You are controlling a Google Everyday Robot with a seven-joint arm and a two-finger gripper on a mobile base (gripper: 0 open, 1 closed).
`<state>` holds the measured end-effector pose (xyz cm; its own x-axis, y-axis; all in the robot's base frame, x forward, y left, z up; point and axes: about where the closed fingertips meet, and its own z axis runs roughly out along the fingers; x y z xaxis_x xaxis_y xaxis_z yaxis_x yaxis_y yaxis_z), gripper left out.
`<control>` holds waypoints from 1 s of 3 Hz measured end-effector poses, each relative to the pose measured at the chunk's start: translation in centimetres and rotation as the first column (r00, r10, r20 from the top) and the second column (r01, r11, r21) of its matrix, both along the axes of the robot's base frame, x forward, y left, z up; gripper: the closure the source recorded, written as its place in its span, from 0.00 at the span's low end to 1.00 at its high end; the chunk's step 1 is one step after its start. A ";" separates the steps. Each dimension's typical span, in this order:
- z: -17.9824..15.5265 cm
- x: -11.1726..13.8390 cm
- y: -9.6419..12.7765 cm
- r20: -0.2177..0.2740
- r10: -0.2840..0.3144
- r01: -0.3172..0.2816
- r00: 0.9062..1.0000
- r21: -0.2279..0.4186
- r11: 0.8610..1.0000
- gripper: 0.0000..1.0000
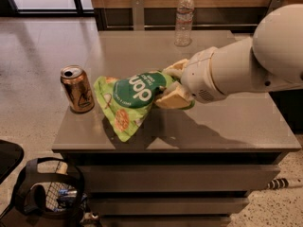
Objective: Move green rice chip bag near orange can
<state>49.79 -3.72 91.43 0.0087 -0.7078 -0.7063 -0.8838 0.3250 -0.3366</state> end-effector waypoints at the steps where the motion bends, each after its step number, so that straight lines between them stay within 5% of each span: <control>1: 0.2 -0.1 0.1 0.005 0.002 -0.002 1.000 -0.003 1.000 0.28; 2: 0.4 -0.3 0.3 0.009 0.003 -0.003 1.000 -0.006 1.000 0.04; 3: 0.6 -0.3 0.4 0.011 0.004 -0.004 1.000 -0.008 1.000 0.00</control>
Offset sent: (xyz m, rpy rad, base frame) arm -0.0011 0.0012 0.0019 -0.0024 -0.0037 0.0014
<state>49.45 -3.37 92.01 0.0197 -0.7130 -0.7009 -0.8812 0.3188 -0.3491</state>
